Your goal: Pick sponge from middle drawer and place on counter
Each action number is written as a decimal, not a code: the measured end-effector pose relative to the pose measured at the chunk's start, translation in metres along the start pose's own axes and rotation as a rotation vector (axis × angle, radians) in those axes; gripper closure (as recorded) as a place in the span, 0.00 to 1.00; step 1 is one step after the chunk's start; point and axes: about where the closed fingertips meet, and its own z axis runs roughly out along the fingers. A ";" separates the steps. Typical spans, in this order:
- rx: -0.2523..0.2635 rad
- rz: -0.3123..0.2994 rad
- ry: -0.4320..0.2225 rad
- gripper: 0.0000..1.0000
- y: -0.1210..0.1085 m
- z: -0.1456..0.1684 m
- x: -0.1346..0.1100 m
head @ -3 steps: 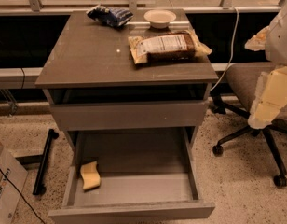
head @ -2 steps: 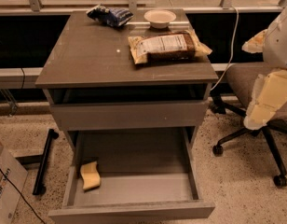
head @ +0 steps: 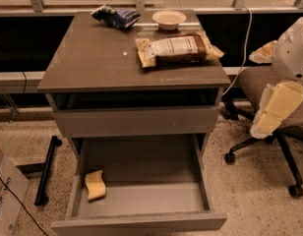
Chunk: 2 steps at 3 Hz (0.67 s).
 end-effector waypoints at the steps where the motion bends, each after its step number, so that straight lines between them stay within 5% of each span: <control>1: 0.002 0.030 0.009 0.00 0.002 0.008 0.000; 2: -0.062 0.044 -0.101 0.00 0.015 0.069 -0.020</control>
Offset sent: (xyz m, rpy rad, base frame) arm 0.0218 0.0710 -0.0886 0.2222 0.0371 0.0217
